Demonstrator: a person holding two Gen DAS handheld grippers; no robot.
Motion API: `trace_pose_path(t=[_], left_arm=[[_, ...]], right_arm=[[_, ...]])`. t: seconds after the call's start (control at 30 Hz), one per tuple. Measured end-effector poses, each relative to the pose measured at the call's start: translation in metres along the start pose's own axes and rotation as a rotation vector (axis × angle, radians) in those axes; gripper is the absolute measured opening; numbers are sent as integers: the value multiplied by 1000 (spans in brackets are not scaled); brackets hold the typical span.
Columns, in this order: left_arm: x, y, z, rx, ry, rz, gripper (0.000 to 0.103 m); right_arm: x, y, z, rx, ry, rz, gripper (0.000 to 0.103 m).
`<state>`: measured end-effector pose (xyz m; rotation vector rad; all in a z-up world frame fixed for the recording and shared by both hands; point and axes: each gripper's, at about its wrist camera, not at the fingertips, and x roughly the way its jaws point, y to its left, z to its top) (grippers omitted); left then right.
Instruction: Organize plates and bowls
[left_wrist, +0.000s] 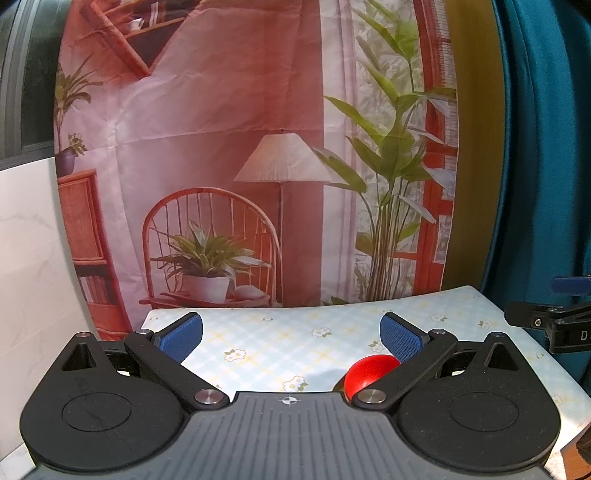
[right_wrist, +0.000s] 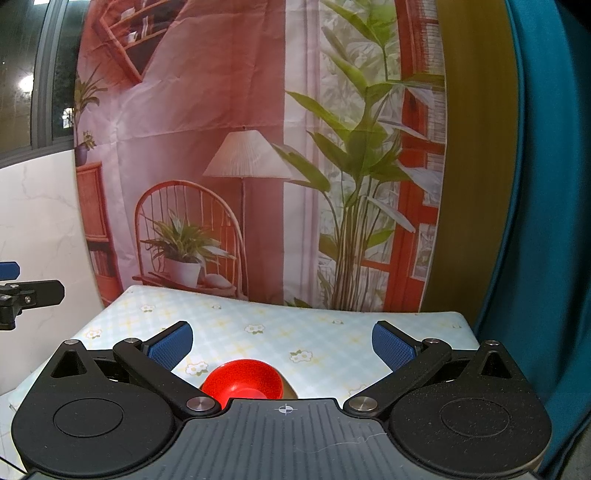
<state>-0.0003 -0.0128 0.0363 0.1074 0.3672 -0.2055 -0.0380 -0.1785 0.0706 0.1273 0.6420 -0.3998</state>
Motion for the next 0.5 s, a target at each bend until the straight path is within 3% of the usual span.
trace_pose_path(t=[0.5], left_arm=[[-3,-2,-2,32,-29,-17,103]], right_arm=[[-1,0,0,5,-2,-1,103]])
